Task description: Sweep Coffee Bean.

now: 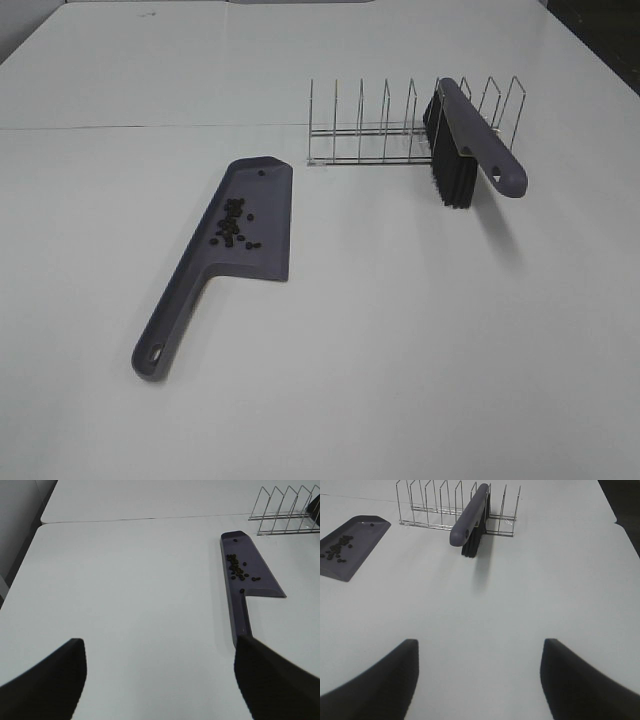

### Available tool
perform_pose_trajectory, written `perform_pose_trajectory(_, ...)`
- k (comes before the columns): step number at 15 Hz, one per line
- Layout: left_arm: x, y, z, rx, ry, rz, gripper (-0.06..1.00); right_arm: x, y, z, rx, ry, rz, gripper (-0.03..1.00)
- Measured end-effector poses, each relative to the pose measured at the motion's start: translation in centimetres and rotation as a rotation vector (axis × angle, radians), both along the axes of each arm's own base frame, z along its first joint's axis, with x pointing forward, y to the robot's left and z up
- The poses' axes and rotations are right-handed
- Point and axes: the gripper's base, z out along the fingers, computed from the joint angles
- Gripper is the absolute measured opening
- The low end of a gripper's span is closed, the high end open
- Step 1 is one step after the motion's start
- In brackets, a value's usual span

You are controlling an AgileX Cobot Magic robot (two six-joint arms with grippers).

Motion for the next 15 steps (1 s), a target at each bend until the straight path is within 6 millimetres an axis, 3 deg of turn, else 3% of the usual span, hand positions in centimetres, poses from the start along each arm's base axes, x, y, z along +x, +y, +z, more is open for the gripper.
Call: perform_pose_trajectory(15,0.0,0.0,0.0,0.0,0.0,0.0,0.76,0.0,0.01,0.0,0.001,0.0,0.001,0.61)
